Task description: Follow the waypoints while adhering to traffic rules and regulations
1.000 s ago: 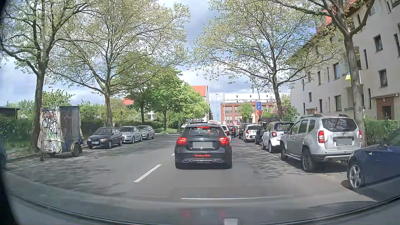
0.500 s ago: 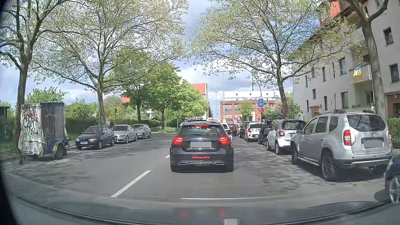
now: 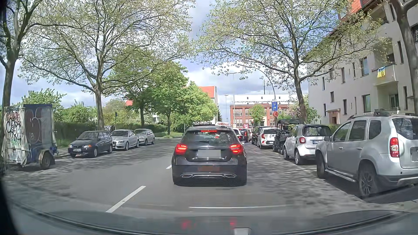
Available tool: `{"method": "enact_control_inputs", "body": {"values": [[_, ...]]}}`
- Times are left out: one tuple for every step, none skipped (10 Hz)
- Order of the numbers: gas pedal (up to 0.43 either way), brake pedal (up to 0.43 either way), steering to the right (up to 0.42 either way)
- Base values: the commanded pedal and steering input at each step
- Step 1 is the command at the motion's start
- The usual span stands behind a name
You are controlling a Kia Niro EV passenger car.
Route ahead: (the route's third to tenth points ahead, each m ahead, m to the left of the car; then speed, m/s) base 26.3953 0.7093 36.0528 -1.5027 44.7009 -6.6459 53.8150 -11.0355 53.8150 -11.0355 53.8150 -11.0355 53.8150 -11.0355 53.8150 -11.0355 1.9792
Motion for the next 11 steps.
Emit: {"method": "enact_control_inputs", "body": {"values": [[0.0,0.14,0.003],[0.0,0.128,0.002],[0.0,0.122,0.002],[0.0,0.116,0.002],[0.0,0.098,0.003],[0.0,0.085,0.002],[0.0,0.098,0.002],[0.0,0.104,0.002],[0.0,0.11,0.002],[0.0,0.122,0.002],[0.0,0.146,0.003]]}}
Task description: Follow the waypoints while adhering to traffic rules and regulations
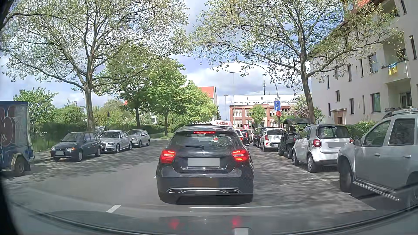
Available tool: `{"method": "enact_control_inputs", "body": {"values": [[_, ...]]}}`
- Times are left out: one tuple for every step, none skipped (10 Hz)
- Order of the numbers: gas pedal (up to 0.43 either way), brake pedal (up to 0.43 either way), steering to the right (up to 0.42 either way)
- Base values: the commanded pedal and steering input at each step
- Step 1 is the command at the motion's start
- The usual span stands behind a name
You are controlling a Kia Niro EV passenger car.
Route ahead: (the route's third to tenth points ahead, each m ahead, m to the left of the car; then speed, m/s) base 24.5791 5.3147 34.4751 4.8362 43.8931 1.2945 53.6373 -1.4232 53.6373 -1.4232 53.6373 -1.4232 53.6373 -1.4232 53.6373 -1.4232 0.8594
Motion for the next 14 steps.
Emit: {"method": "enact_control_inputs", "body": {"values": [[0.0,0.159,0.002],[0.0,0.165,0.002],[0.0,0.171,0.002],[0.0,0.183,0.002],[0.0,0.189,0.003],[0.0,0.201,0.002],[0.0,0.213,0.003],[0.0,0.22,0.002],[0.0,0.232,0.002],[0.0,0.232,0.002],[0.0,0.232,0.002],[0.0,0.232,0.002],[0.0,0.232,0.002],[0.0,0.244,0.003]]}}
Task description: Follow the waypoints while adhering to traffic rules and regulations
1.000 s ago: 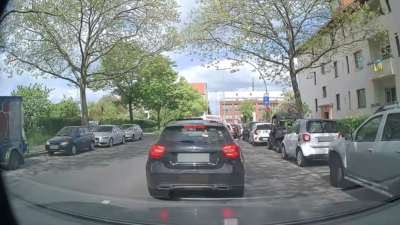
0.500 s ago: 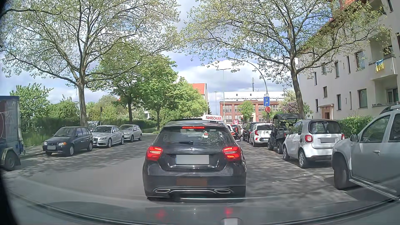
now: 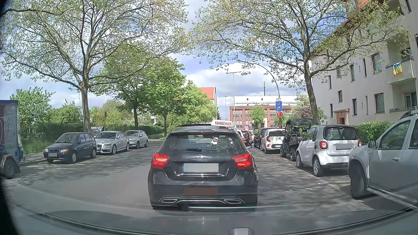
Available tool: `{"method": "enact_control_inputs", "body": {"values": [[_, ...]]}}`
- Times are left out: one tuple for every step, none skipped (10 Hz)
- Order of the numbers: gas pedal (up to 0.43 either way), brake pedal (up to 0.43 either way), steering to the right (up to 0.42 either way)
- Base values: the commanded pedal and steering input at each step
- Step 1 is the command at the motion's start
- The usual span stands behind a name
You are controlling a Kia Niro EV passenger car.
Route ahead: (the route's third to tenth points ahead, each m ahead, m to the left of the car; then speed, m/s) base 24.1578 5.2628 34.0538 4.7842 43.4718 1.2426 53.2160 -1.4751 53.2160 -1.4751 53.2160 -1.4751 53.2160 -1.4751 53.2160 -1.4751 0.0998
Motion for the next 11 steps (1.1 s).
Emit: {"method": "enact_control_inputs", "body": {"values": [[0.0,0.256,0.002],[0.0,0.262,0.002],[0.0,0.268,0.002],[0.0,0.274,0.002],[0.0,0.28,0.002],[0.0,0.28,0.002],[0.0,0.28,0.002],[0.0,0.28,0.003],[0.0,0.287,0.003],[0.0,0.287,0.003],[0.0,0.287,0.002]]}}
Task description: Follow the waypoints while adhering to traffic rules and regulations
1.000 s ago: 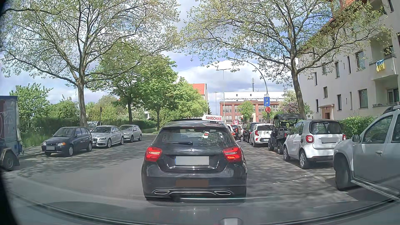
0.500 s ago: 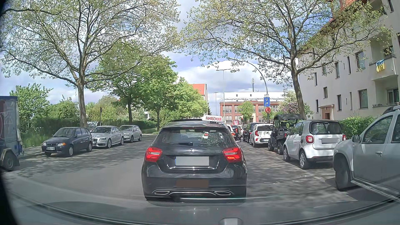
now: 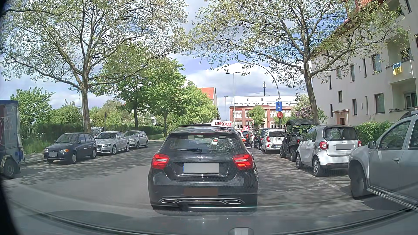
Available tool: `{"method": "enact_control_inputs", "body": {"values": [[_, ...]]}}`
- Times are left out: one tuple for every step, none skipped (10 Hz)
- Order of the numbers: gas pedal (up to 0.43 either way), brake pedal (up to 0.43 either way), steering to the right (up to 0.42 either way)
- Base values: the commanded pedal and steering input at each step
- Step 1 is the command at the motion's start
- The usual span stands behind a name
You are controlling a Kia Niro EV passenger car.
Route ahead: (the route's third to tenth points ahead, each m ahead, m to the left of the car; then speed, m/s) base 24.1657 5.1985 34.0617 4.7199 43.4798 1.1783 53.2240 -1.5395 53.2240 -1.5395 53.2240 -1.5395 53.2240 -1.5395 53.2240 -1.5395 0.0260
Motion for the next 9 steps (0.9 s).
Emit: {"method": "enact_control_inputs", "body": {"values": [[0.0,0.287,0.003],[0.0,0.299,0.003],[0.0,0.305,0.002],[0.0,0.311,0.002],[0.0,0.311,0.003],[0.0,0.311,0.002],[0.0,0.311,0.003],[0.0,0.311,0.002],[0.0,0.305,0.002]]}}
